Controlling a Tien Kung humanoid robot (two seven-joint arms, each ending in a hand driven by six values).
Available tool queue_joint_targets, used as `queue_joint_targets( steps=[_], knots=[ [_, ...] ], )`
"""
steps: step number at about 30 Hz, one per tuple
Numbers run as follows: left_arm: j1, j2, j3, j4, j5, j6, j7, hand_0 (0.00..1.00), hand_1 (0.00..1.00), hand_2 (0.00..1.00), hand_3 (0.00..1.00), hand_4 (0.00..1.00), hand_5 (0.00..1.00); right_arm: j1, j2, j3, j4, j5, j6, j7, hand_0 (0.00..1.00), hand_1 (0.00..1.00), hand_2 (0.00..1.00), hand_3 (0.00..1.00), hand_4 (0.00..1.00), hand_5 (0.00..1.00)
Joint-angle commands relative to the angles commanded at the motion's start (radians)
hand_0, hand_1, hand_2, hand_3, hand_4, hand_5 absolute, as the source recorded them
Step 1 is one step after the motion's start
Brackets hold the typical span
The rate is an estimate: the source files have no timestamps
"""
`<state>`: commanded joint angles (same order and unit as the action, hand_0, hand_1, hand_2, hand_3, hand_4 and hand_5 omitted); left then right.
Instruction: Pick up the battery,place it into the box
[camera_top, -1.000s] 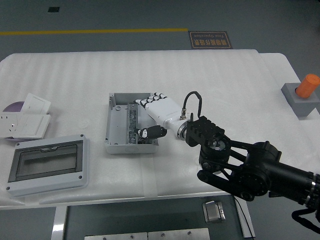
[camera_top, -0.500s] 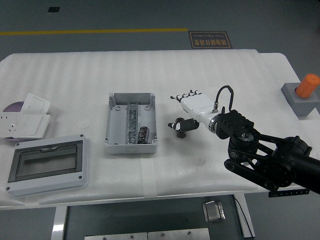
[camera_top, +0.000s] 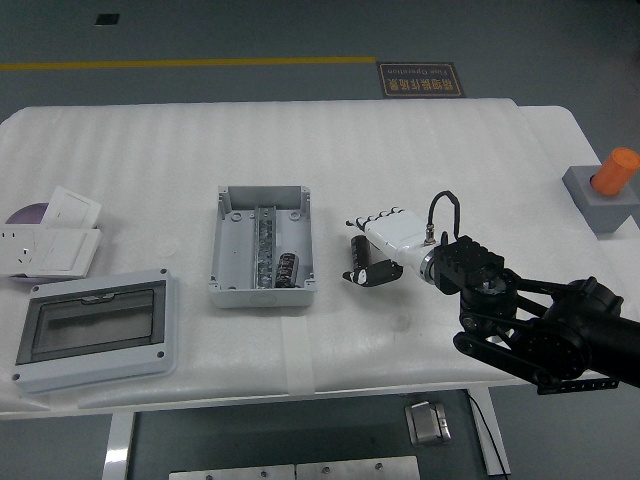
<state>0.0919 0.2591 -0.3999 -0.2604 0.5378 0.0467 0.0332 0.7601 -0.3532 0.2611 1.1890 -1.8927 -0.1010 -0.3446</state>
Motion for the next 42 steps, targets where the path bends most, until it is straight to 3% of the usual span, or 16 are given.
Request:
queue_joint_targets(
  steps=[11, 12, 17, 18, 23, 24, 34, 42],
  knots=[
    [-0.002, 0.001, -0.008, -0.003, 0.006, 0.000, -0.002, 0.637, 0.663, 0.557, 0.611, 0.724, 0.487, 0.000, -0.008, -0.042, -0.020, -0.011, -0.054, 0.019, 0.855, 0.837, 0.808, 0.907, 0.865, 0.695],
    [-0.002, 0.001, -0.008, -0.003, 0.006, 0.000, -0.002, 0.637, 0.663, 0.558, 0.611, 0.723, 0.485, 0.000, -0.007, -0.046, -0.021, -0.012, -0.058, 0.021, 0.795, 0.771, 0.755, 0.865, 0.683, 0.543],
    [-0.003, 0.001, -0.011, -0.004, 0.009, 0.001, -0.002, 0.637, 0.663, 0.558, 0.611, 0.723, 0.485, 0.000, -0.004, -0.064, -0.027, -0.019, -0.075, 0.029, 0.795, 0.771, 0.755, 0.865, 0.683, 0.543],
    [-0.003, 0.001, -0.012, -0.005, 0.010, 0.001, -0.003, 0.637, 0.663, 0.558, 0.612, 0.725, 0.488, 0.000, -0.004, -0.066, -0.028, -0.019, -0.076, 0.031, 0.719, 0.704, 0.696, 0.770, 0.578, 0.477],
    [-0.004, 0.001, -0.013, -0.006, 0.013, 0.001, -0.003, 0.637, 0.663, 0.558, 0.612, 0.725, 0.488, 0.003, -0.006, -0.074, -0.035, -0.019, -0.084, 0.039, 0.719, 0.704, 0.696, 0.770, 0.578, 0.477],
    [-0.005, 0.001, -0.014, -0.007, 0.014, 0.001, -0.003, 0.637, 0.663, 0.560, 0.614, 0.722, 0.494, 0.004, -0.006, -0.075, -0.036, -0.019, -0.084, 0.040, 0.683, 0.677, 0.663, 0.723, 0.472, 0.396],
    [-0.008, 0.001, -0.013, -0.008, 0.017, 0.003, -0.003, 0.637, 0.663, 0.560, 0.616, 0.724, 0.499, 0.019, -0.009, -0.062, -0.023, -0.029, -0.085, 0.044, 0.666, 0.667, 0.652, 0.714, 0.447, 0.378],
    [-0.004, -0.002, -0.007, -0.006, 0.015, 0.002, -0.003, 0.637, 0.663, 0.562, 0.617, 0.729, 0.512, 0.033, -0.004, 0.048, 0.052, -0.100, -0.073, 0.011, 0.662, 0.655, 0.649, 0.714, 0.414, 0.352]
  ],
)
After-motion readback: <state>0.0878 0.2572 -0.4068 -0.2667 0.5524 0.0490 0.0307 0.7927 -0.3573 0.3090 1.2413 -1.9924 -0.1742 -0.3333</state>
